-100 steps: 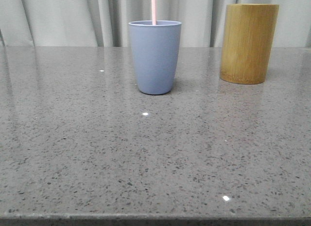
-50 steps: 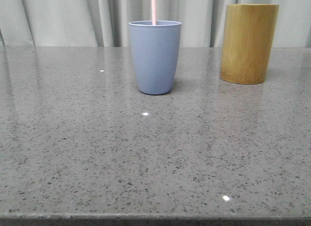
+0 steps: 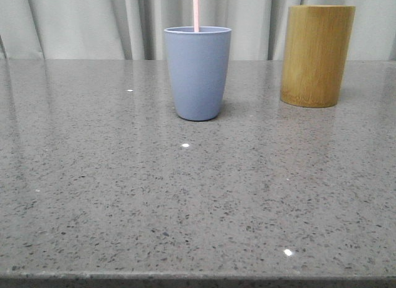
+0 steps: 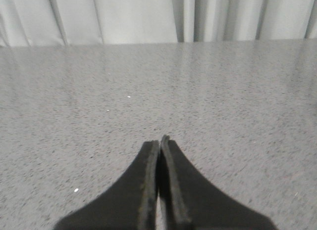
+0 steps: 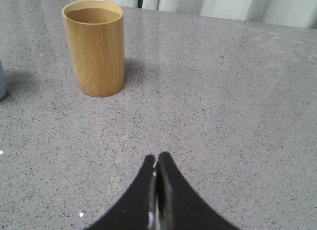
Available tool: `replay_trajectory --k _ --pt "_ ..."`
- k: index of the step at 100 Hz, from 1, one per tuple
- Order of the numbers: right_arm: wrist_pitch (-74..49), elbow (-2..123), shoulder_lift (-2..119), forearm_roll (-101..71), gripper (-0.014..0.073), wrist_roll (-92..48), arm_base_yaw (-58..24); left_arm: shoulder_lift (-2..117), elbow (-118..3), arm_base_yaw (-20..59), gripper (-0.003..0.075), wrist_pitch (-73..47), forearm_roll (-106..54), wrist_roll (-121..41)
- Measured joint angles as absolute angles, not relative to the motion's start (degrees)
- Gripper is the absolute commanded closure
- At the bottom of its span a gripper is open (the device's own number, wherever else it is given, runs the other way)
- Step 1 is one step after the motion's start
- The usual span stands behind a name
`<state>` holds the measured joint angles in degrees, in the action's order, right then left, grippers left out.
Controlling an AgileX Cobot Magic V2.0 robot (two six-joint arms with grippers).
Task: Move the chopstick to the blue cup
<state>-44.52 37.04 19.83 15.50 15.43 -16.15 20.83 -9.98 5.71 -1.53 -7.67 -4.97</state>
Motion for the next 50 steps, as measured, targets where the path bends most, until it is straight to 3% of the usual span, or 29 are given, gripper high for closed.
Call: replay_trajectory --k 20,50 --pt "-44.52 37.04 19.83 15.50 0.0662 15.43 -16.15 8.68 0.11 5.71 0.0739 0.00 -4.37 -4.97" --pt "-44.52 37.04 19.83 15.50 0.0662 15.43 -16.15 -0.23 0.12 5.80 0.0739 -2.68 -1.99 -4.97"
